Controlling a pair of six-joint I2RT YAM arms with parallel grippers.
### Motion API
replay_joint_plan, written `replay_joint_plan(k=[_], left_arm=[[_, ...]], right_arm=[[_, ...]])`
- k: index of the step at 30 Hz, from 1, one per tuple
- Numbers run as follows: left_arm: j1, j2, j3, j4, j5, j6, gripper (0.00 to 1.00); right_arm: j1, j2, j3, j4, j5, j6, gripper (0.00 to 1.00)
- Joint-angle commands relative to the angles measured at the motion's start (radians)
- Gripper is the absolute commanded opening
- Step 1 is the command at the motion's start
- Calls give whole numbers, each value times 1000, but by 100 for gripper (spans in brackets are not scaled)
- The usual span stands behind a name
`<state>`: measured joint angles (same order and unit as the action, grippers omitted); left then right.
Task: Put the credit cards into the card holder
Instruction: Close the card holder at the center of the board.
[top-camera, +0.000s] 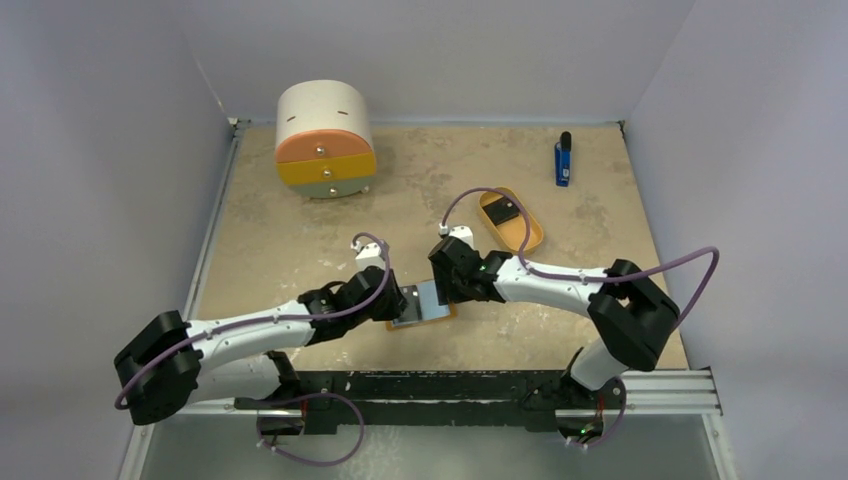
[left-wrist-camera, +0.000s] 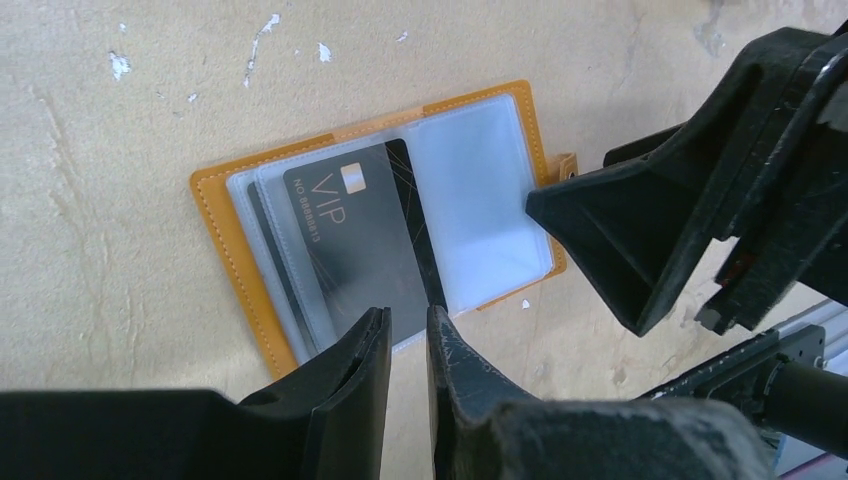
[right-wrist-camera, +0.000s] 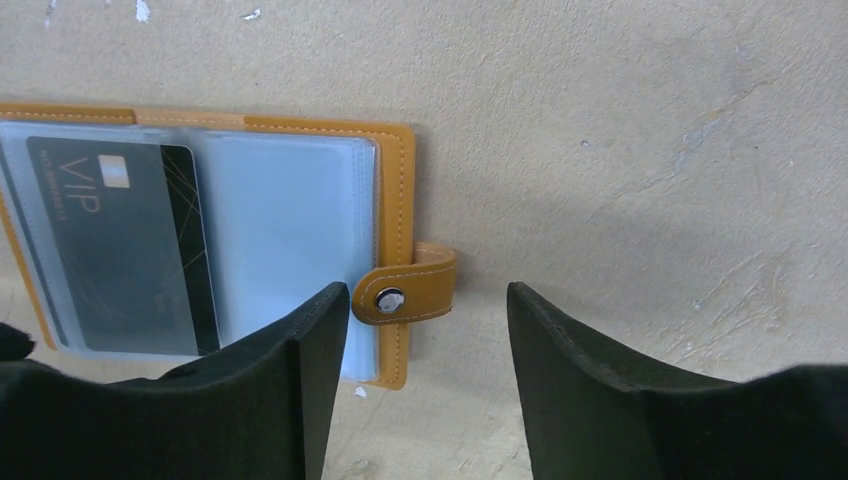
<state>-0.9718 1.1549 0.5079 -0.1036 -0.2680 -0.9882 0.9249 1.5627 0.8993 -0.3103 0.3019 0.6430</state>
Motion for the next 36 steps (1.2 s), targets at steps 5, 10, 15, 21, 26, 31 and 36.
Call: replay_joint_plan(k=[5, 10, 15, 21, 26, 31, 36], left_arm=[[-5, -130, -27, -101, -101, -68, 19], [-5, -189, -61, -185, -172, -144, 22], [-4, -194, -94, -216, -196, -183, 23], [-4, -163, -102, -201, -213, -183, 22], [-4, -103, -81, -199, -226, -170, 21], [-3, -59, -79, -181, -228, -171, 20], [-3, -17, -79, -111, -191, -154, 20]], right_arm=[[6, 16, 43, -4, 26, 11, 52], [6, 25, 47, -12, 18, 13, 43], [5, 6, 44, -26, 12, 9, 28], [6, -64, 33, -62, 19, 9, 5], [6, -140, 4, -95, 16, 25, 0], [6, -236, -34, -123, -14, 34, 0], [5, -290, -63, -146, 3, 39, 0]])
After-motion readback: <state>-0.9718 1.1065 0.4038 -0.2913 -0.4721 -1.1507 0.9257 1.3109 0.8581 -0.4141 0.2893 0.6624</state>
